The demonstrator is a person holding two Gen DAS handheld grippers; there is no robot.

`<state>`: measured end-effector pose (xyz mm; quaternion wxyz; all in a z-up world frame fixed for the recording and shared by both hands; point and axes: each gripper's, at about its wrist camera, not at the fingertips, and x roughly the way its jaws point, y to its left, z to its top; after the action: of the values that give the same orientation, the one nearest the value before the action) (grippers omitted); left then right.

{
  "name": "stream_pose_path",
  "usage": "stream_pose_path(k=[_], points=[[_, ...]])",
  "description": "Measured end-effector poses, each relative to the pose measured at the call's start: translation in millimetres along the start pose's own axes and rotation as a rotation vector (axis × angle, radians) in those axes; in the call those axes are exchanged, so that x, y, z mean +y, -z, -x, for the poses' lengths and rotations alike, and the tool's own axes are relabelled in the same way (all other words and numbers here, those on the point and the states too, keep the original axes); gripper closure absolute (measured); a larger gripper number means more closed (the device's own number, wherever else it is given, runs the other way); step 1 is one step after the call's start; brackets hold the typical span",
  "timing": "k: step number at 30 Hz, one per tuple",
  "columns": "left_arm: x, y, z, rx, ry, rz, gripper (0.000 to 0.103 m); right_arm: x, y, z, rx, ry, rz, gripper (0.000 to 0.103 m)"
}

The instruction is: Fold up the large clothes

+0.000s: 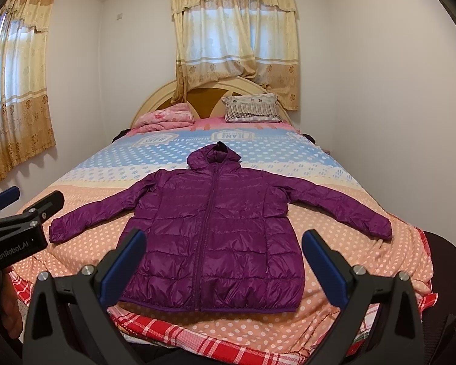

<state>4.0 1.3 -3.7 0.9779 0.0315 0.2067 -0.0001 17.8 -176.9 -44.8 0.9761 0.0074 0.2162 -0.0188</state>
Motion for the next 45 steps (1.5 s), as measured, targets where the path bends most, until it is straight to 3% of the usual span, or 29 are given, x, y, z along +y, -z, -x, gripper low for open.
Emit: stream_pose_path(k=[45], points=[[7.8,0.3,-2.3,0.001,-0.009,0.012,0.001,1.4,0.3,-1.2,0.015,-0.005,0.000,0.000]])
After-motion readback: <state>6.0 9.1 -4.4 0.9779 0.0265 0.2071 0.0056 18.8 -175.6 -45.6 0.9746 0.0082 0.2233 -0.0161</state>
